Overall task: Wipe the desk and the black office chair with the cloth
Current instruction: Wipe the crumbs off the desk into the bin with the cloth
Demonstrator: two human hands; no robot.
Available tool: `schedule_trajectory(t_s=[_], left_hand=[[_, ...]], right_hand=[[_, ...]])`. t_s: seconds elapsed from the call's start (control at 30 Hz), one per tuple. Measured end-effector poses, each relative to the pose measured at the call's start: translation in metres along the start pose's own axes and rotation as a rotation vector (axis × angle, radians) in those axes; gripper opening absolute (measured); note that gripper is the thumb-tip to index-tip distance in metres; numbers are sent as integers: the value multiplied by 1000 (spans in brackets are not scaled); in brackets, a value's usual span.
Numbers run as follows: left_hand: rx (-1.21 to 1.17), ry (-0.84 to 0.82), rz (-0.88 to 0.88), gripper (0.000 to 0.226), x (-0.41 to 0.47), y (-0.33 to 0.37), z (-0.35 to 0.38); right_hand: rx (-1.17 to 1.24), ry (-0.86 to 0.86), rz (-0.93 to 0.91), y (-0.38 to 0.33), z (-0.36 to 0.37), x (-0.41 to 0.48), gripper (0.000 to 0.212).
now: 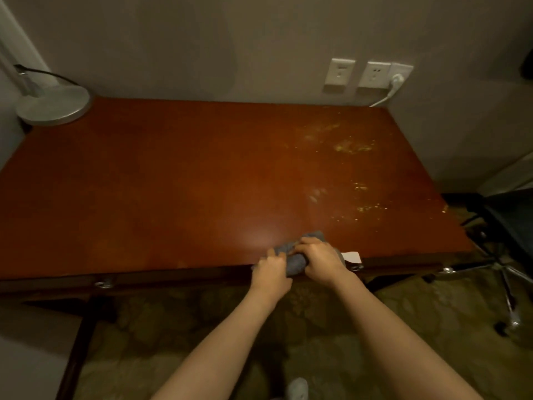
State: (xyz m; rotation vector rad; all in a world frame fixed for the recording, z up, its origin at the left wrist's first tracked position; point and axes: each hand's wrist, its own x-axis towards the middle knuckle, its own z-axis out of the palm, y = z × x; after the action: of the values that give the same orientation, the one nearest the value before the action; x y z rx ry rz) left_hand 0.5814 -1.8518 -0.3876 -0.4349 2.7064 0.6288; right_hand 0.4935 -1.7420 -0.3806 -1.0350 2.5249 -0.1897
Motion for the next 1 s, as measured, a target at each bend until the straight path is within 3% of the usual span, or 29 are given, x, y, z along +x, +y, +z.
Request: schedule_trajectory(t_s=[0.17,0.3,0.47,0.6,0.8,1.0], left_hand=[[10,-74,92,48,16,70,17],[-1,-23,52,48,19,86,9],[16,211,-69,37,25,35,-41],[61,275,-212,38,31,-30,-77],[112,100,-308,50,49,-94,-85],[70,55,-243,32,70,-100,-90]], right_hand=[[-54,-17,87,70,-9,-34,40],[-85,38,28,79,-21,-34,45],[-10,172,-128,29,-44,20,48],[58,204,-231,-34,-37,72,50],[1,22,-201,-80,-13,125,48],[39,-4,-191,-69,-1,135,55]])
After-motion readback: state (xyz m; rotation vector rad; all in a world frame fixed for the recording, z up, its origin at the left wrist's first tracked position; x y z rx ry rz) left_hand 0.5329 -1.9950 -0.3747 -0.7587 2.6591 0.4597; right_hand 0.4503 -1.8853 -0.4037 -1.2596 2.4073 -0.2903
